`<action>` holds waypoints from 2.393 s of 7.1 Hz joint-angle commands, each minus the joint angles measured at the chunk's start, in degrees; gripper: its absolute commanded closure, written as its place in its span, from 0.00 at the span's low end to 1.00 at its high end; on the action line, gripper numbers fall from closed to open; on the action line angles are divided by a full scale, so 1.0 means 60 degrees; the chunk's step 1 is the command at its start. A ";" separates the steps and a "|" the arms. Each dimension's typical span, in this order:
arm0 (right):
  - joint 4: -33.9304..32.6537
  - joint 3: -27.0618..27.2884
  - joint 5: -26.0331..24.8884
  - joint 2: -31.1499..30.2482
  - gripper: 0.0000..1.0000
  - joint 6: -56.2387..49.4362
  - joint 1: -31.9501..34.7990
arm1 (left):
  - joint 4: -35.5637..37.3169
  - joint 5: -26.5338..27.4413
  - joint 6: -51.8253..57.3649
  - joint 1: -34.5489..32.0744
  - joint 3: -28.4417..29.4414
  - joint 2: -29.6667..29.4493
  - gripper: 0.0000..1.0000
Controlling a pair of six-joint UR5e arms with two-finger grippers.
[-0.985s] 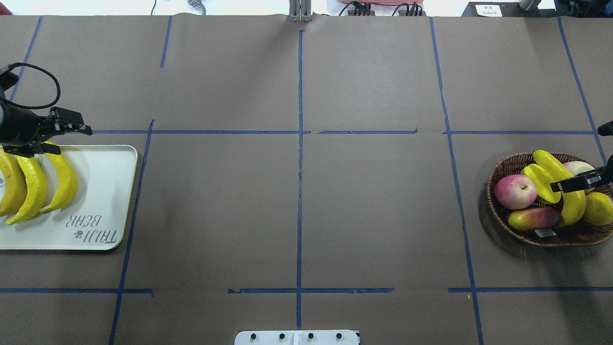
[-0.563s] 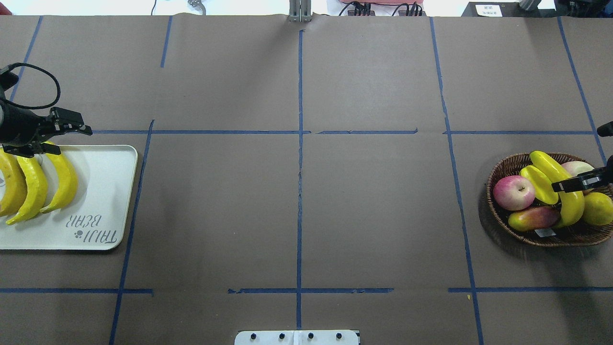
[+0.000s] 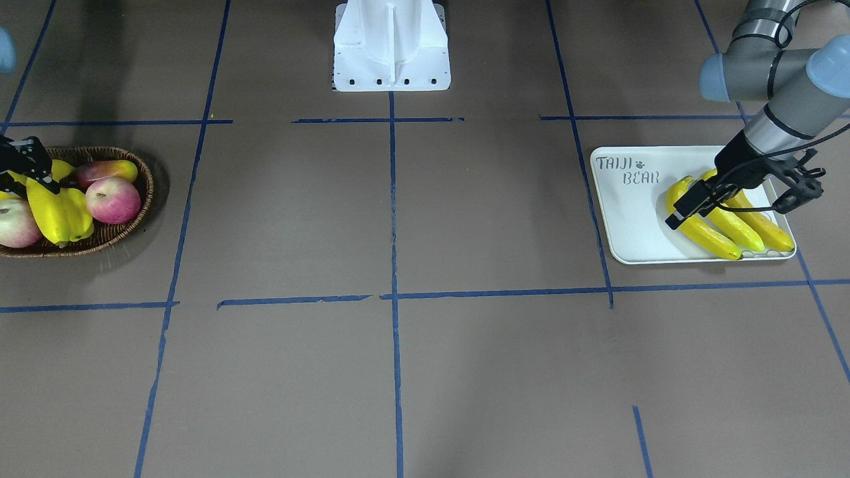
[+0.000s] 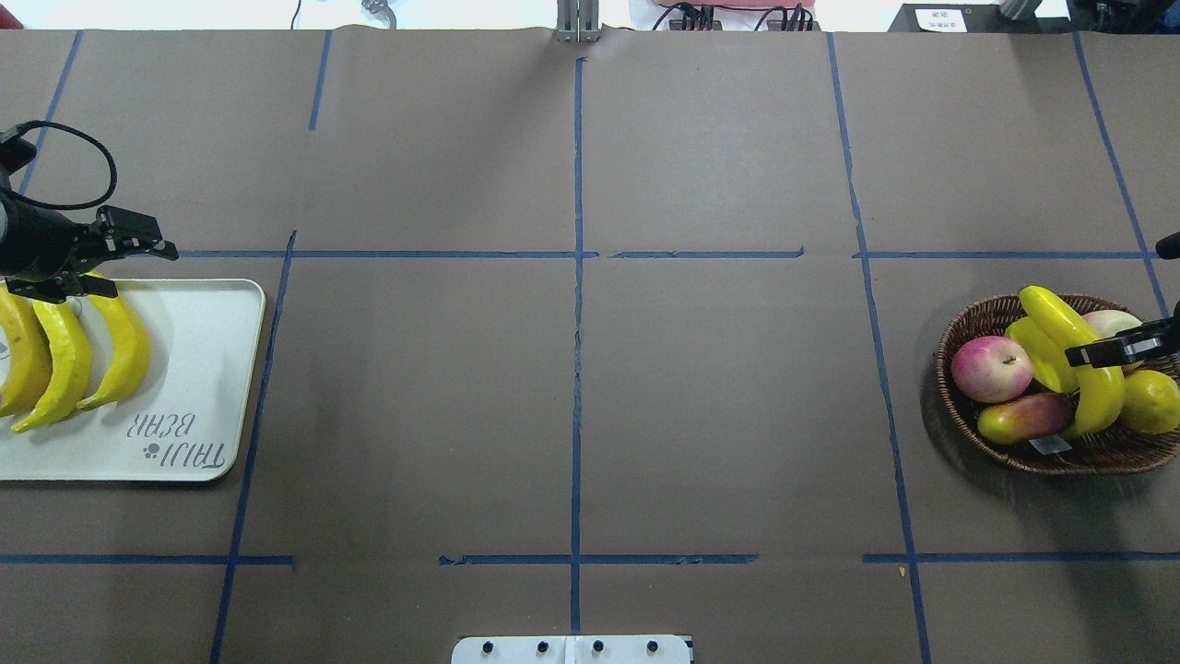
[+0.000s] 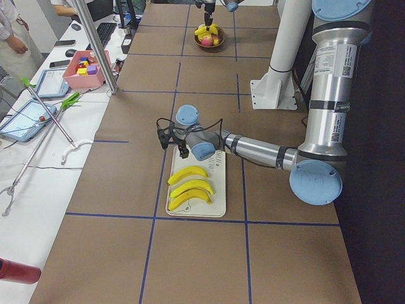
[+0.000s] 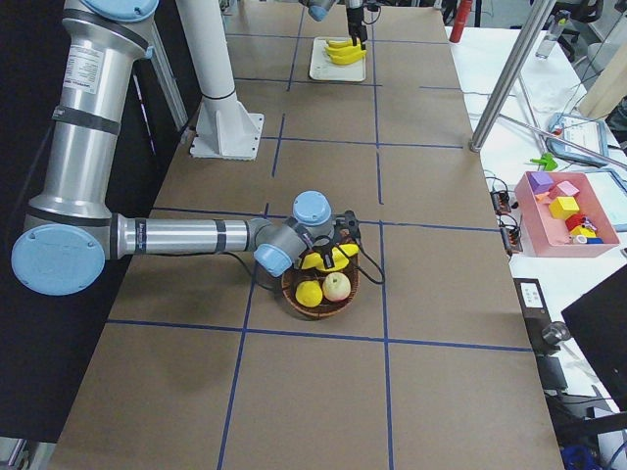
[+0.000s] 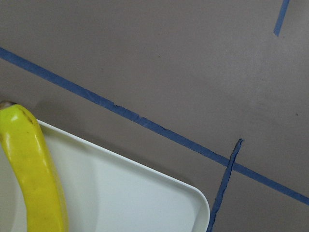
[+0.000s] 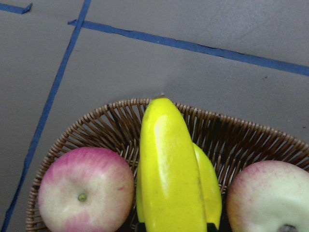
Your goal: Transfer all bananas from basket to plate
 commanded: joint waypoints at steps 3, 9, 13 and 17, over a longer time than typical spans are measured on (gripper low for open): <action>-0.1926 0.0609 0.1420 0.0979 1.00 -0.0012 0.0881 | 0.0000 0.0010 0.0014 0.0127 0.0044 -0.0032 0.00; -0.2699 0.0393 0.0517 0.4642 0.99 0.2841 -0.0595 | -0.1816 -0.0078 -0.0015 0.0478 -0.0117 -0.0833 0.00; -0.2139 0.0144 -0.2532 0.6442 0.99 0.6002 -0.3085 | -0.1802 -0.0034 -0.0762 0.1309 -0.0001 -0.2866 0.00; -0.2109 0.0187 -0.5167 0.7675 0.98 0.7913 -0.4932 | -0.1743 0.1233 -0.2516 0.2262 0.0044 -0.4730 0.00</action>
